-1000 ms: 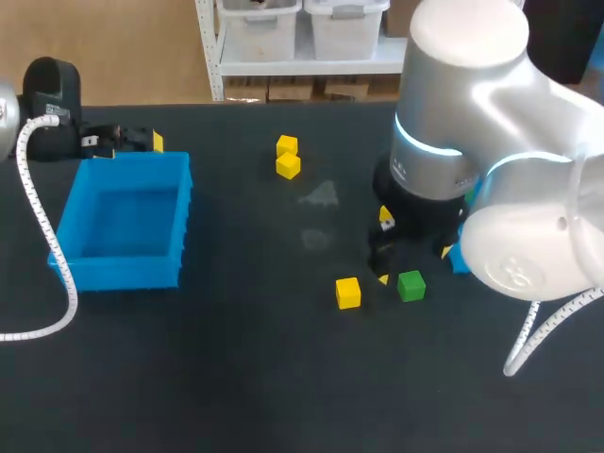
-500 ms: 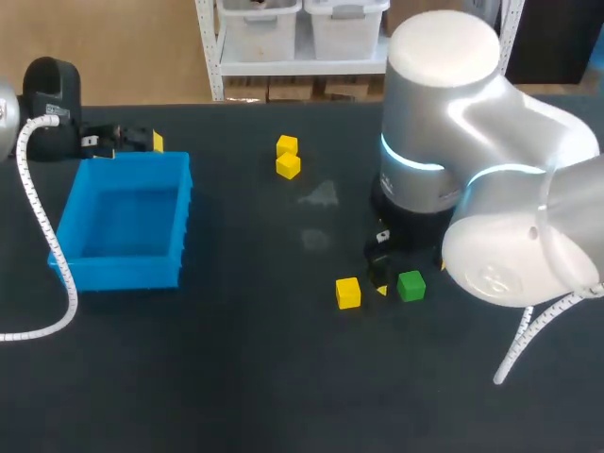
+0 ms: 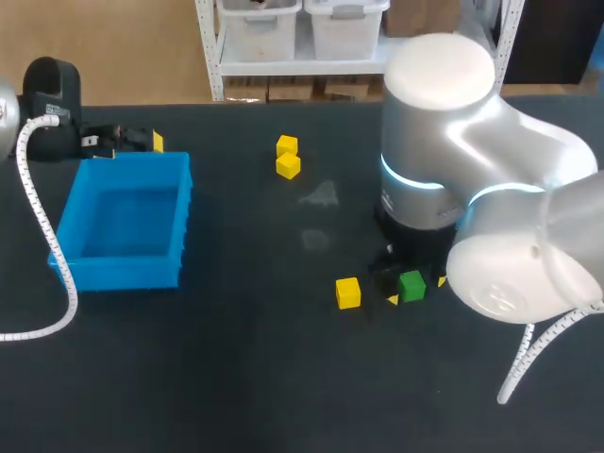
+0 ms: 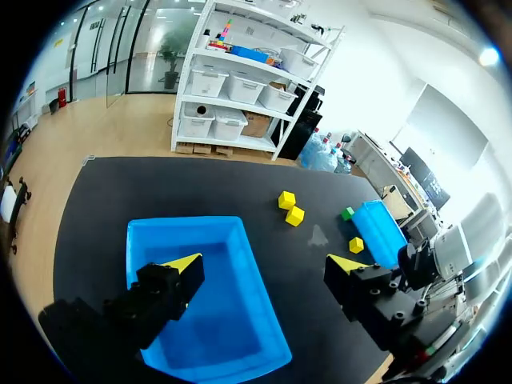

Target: Put the green cubes in the right bin and the yellow cubes in the left bin.

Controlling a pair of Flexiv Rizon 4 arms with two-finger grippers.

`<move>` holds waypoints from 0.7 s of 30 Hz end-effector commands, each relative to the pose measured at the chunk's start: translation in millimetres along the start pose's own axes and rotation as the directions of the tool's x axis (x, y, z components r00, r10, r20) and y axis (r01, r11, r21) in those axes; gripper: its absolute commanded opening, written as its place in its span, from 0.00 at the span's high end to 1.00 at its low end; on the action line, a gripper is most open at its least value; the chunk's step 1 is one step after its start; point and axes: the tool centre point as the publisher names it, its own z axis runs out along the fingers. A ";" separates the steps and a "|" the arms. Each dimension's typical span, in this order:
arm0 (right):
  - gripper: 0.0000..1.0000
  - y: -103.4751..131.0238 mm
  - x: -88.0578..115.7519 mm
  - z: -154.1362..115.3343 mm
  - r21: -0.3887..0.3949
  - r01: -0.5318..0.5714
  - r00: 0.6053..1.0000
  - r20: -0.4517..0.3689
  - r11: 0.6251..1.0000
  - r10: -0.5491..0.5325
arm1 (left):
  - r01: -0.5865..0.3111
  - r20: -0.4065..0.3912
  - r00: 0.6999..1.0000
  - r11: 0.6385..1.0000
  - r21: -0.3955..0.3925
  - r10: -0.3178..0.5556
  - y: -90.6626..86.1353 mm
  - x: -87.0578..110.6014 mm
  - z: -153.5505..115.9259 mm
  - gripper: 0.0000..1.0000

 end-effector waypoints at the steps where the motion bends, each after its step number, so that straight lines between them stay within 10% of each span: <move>1: 1.00 0.0 2.5 -0.1 -0.002 0.000 1.000 0.011 1.000 0.000 | -0.002 0.007 1.000 1.000 0.012 0.002 2.6 1.7 -0.4 0.00; 10: 1.00 -1.5 -12.3 -21.6 0.000 0.014 0.999 0.042 1.000 -0.014 | -0.002 0.007 1.000 1.000 0.012 0.002 2.6 1.7 -0.4 0.00; 21: 1.00 -47.7 -51.5 -113.4 0.020 -0.042 0.974 0.224 0.999 0.037 | -0.002 0.007 1.000 1.000 0.012 0.002 2.6 1.7 -0.4 0.00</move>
